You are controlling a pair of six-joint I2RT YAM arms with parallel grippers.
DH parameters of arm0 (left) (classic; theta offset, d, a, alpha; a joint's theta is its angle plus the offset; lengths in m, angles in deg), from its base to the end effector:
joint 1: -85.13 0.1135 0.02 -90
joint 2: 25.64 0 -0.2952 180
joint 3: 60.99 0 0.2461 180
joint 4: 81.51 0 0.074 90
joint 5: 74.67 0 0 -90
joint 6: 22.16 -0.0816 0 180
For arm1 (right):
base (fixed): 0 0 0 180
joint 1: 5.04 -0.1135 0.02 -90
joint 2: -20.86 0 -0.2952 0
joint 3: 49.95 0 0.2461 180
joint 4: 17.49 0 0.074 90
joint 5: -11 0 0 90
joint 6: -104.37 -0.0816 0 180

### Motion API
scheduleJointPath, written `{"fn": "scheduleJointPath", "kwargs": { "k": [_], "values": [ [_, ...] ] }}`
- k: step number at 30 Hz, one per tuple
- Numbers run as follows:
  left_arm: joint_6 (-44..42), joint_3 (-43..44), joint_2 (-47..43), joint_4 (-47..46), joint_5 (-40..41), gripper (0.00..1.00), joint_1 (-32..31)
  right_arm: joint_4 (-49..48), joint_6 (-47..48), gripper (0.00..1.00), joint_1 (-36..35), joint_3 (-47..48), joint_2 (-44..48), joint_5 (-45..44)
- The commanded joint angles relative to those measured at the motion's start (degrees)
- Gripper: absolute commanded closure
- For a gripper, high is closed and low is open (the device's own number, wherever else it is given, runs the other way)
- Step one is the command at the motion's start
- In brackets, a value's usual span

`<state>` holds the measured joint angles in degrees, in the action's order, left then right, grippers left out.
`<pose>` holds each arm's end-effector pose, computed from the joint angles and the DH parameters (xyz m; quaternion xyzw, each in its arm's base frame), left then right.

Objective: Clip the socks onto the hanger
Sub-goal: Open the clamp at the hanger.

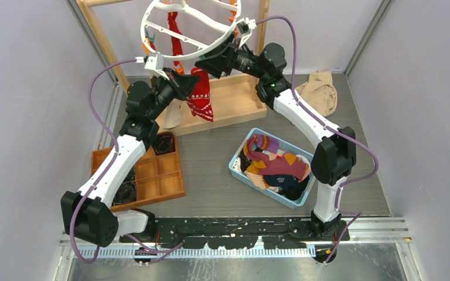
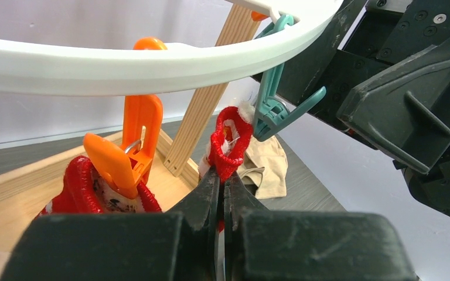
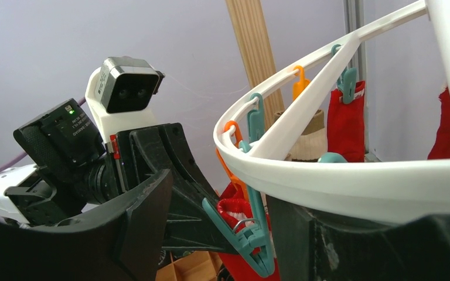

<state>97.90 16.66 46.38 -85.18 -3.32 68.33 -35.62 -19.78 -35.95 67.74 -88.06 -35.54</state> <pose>0.3018 -0.1184 0.4429 0.0489 0.6489 -0.3953 0.6483 0.3811 0.2936 0.4906 -0.3016 0.4948 0.5890 0.5633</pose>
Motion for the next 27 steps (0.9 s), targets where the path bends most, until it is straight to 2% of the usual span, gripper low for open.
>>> {"fn": "scheduleJointPath", "kwargs": {
  "k": [1, 5, 9, 14, 16, 22, 27],
  "values": [
    [0.62, 0.98, -1.19, -3.58, -0.59, 1.0, 0.35, -0.75, 0.91, 0.35, -0.53, 2.94, 0.11, 1.02],
    [0.62, 1.04, -1.27, -3.49, -0.57, 1.0, 0.35, -0.78, 0.93, 0.38, -0.56, 3.17, 0.0, 1.1],
    [0.64, 0.98, -1.28, -3.49, -0.49, 1.0, 0.36, -0.8, 0.93, 0.49, -0.64, 3.64, -0.23, 1.38],
    [0.66, 0.95, -1.43, -3.4, -0.33, 1.0, 0.36, -1.02, 0.67, 0.73, -0.63, 4.0, -0.4, 1.18],
    [0.65, 0.91, -1.53, -3.32, -0.33, 1.0, 0.36, -1.01, 0.67, 0.78, -0.64, 4.11, -0.39, 0.96],
    [0.64, -0.26, -2.67, -2.17, -0.24, 1.0, 0.36, -1.14, 0.36, 0.88, -0.6, 4.25, -0.24, 0.17],
    [0.21, -1.94, -4.1, -0.77, -0.71, 1.0, 0.36, -0.89, 0.32, 0.89, -0.67, 4.26, -0.24, -0.3]
  ]
}}
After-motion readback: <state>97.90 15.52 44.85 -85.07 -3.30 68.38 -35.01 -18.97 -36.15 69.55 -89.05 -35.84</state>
